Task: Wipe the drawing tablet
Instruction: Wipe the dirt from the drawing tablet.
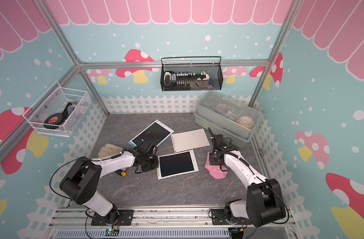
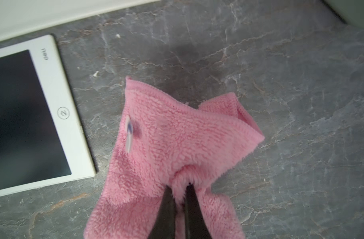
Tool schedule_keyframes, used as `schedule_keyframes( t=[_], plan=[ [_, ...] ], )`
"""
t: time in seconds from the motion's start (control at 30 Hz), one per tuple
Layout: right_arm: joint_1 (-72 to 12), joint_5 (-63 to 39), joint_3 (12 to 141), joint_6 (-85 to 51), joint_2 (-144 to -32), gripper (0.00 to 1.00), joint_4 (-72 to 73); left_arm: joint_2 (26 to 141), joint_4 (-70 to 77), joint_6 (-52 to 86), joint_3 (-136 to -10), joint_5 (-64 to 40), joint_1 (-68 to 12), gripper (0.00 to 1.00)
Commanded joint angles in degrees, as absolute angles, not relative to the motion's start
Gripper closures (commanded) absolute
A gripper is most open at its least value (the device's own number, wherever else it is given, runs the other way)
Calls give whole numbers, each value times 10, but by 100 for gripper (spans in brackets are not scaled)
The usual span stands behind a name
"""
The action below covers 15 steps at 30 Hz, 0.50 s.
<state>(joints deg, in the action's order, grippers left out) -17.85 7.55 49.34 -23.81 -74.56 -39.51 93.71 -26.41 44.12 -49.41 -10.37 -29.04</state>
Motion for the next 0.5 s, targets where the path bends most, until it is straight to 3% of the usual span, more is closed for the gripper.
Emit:
schedule_keyframes(
  t=[0.0, 0.23, 0.47],
  plan=[
    [-244, 115, 448, -268, -715, 100, -287, 968, -326, 432, -462, -66, -287, 98],
    [-368, 167, 404, -299, -767, 100, -30, 963, -324, 436, -446, -69, -287, 98],
    [-439, 65, 520, -321, -973, 100, 100, 958, -301, 435, -419, -79, -281, 99]
  ],
)
